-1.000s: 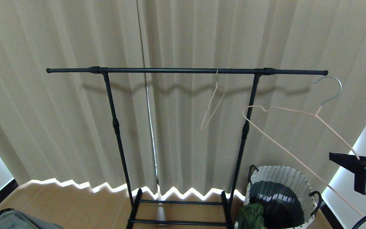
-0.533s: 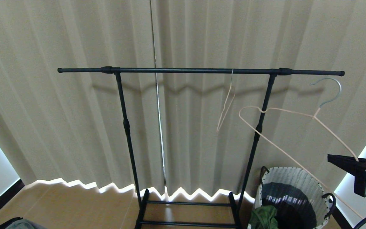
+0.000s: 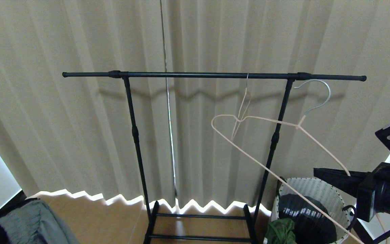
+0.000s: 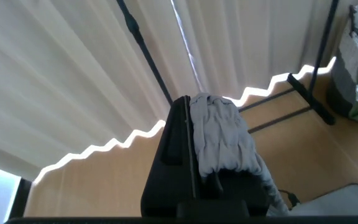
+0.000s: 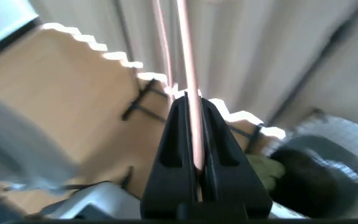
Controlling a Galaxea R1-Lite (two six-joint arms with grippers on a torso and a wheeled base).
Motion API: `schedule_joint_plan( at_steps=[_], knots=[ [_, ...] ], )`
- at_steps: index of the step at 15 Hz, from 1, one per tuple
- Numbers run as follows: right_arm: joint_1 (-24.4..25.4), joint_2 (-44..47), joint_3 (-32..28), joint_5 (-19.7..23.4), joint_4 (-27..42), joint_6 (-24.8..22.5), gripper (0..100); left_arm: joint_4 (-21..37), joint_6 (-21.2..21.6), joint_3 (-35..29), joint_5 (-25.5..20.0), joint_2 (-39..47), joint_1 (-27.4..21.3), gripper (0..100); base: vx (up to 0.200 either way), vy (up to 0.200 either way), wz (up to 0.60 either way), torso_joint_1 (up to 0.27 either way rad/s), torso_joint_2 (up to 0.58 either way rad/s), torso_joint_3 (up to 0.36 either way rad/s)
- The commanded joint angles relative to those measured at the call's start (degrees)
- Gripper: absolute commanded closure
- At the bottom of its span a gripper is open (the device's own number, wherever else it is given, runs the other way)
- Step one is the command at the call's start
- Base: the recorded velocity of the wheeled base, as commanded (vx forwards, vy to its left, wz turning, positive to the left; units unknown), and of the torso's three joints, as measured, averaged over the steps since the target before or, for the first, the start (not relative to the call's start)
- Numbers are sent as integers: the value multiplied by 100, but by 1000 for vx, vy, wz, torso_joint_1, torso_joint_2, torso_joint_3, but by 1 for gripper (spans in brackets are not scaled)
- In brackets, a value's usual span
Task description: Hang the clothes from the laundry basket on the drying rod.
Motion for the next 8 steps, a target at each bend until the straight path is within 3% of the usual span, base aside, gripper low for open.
schedule_joint_plan(
  at_steps=[1,4,8],
  knots=[
    [669,268,-22,1,-164,173,100,14,-168,-1166,430,1502,24,100,0,0,0,0,0,0],
    [959,435,-31,10,-428,191,100,23,-660,-2045,869,2469,-81,100,0,0,0,0,0,0],
    [1108,470,-22,537,-621,191,100,31,-1513,-3152,1889,3919,-644,100,0,0,0,0,0,0]
  ],
)
